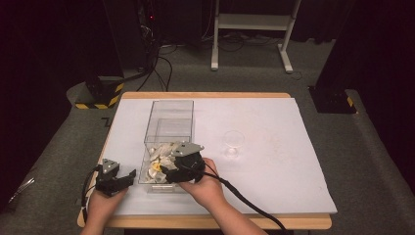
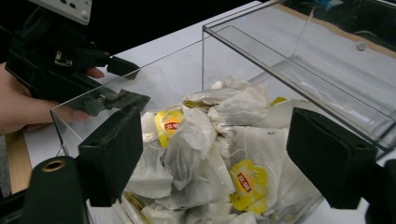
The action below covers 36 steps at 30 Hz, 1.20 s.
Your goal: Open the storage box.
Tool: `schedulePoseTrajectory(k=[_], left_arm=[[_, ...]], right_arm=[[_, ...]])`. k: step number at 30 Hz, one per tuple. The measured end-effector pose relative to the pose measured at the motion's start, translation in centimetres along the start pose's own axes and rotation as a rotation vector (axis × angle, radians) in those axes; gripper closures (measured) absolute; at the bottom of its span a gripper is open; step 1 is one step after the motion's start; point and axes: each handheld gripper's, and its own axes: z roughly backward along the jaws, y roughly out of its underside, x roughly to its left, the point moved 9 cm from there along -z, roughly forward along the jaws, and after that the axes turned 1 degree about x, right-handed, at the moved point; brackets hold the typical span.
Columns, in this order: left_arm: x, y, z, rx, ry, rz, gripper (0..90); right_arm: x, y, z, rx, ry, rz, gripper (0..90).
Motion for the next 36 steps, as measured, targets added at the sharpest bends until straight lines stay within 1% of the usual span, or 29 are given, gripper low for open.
schedulePoseTrajectory(k=[6, 10, 12, 14, 17, 21, 24, 27, 30, 36], left_arm=[[0.0, 0.0, 0.0, -0.001, -0.002, 0.0, 30.0], [0.0, 0.0, 0.0, -0.001, 0.001, -0.004, 30.0], [0.0, 0.0, 0.0, -0.002, 0.0, -0.003, 30.0], [0.0, 0.0, 0.0, -0.002, 0.0, -0.004, 30.0], [0.0, 0.0, 0.0, -0.002, 0.0, -0.006, 30.2], [0.0, 0.0, 0.0, -0.001, 0.001, -0.006, 30.3], [0.0, 0.0, 0.0, -0.002, 0.001, -0.005, 30.4], [0.0, 0.0, 0.0, -0.002, -0.001, -0.007, 30.5], [-0.1, 0.0, 0.0, -0.003, 0.0, -0.006, 30.7], [-0.1, 0.0, 0.0, -0.002, 0.001, -0.007, 31.0]], right_arm=[[0.3, 0.1, -1.0, 0.024, -0.018, -0.021, 27.1], [0.4, 0.4, -1.6, 0.051, -0.023, -0.021, 32.2], [0.5, 0.6, -1.8, 0.064, -0.027, -0.025, 37.3], [0.6, 0.7, -2.0, 0.072, -0.035, -0.025, 40.2], [0.7, 1.0, -2.2, 0.087, -0.024, -0.016, 45.4], [0.6, 1.2, -2.1, 0.09, -0.011, -0.003, 53.9], [0.5, 1.3, -2.0, 0.091, -0.019, -0.008, 59.7], [0.5, 1.3, -1.9, 0.086, -0.021, -0.003, 66.0], [0.5, 1.3, -1.7, 0.086, -0.033, -0.015, 72.5], [0.5, 1.4, -1.5, 0.081, -0.037, -0.005, 86.4]])
